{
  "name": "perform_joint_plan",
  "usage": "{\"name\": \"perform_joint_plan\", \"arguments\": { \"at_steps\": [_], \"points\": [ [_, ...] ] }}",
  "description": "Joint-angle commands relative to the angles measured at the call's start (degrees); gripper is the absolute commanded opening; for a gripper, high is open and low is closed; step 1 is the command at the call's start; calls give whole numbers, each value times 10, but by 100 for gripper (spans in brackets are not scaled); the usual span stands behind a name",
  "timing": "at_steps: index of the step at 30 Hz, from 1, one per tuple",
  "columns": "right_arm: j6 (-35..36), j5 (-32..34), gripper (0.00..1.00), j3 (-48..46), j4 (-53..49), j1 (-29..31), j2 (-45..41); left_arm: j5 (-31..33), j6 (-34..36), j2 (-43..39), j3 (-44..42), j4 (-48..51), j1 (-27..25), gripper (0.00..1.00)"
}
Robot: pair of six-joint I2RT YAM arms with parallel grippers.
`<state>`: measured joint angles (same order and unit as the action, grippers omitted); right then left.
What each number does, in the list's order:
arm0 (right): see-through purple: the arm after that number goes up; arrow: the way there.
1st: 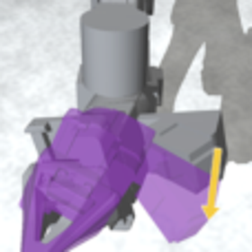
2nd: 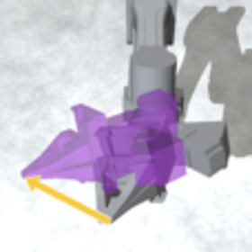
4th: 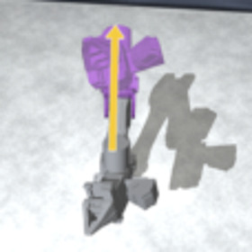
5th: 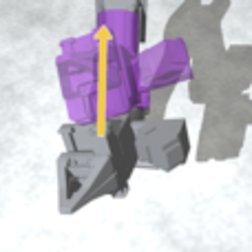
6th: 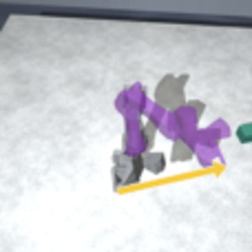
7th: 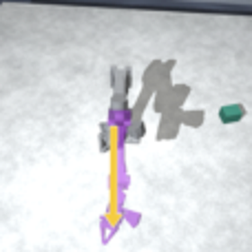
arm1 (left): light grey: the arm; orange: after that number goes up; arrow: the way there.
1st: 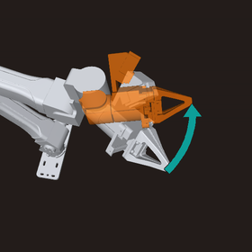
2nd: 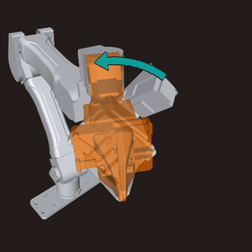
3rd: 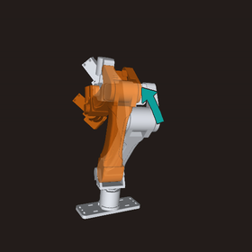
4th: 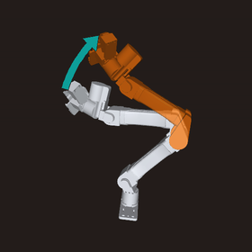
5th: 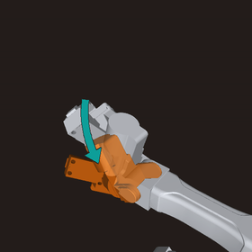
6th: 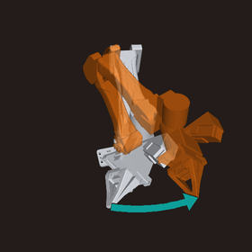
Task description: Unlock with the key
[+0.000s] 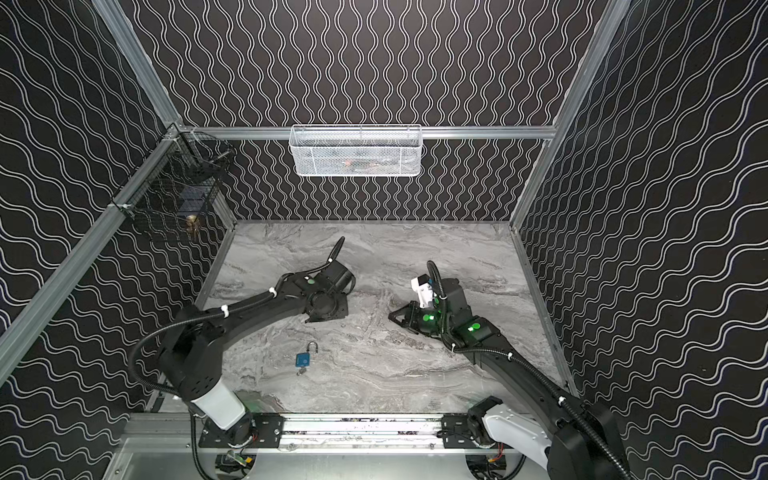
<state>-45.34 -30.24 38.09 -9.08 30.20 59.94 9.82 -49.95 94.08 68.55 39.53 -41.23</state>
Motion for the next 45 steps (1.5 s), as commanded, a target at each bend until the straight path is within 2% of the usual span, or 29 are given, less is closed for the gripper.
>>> {"name": "perform_joint_plan", "arguments": {
  "at_steps": [1,5,13,22,34,45],
  "points": [
    [-23,51,0,-14,11,32,-11,2,-58,-35,-12,-21,-12,23],
    [-59,115,0,-33,64,113,-2,9,-98,-73,-20,-23,-37,23],
    [-116,210,0,-42,183,216,55,32,-177,-134,-39,-26,-79,22],
    [-164,347,0,-55,257,292,79,63,-234,-176,-47,-10,-95,21],
    [-153,403,0,-22,299,347,137,52,-261,-204,-53,-19,-97,21],
    [-139,419,0,6,310,356,174,63,-257,-221,-56,-7,-97,19]
  ]
}}
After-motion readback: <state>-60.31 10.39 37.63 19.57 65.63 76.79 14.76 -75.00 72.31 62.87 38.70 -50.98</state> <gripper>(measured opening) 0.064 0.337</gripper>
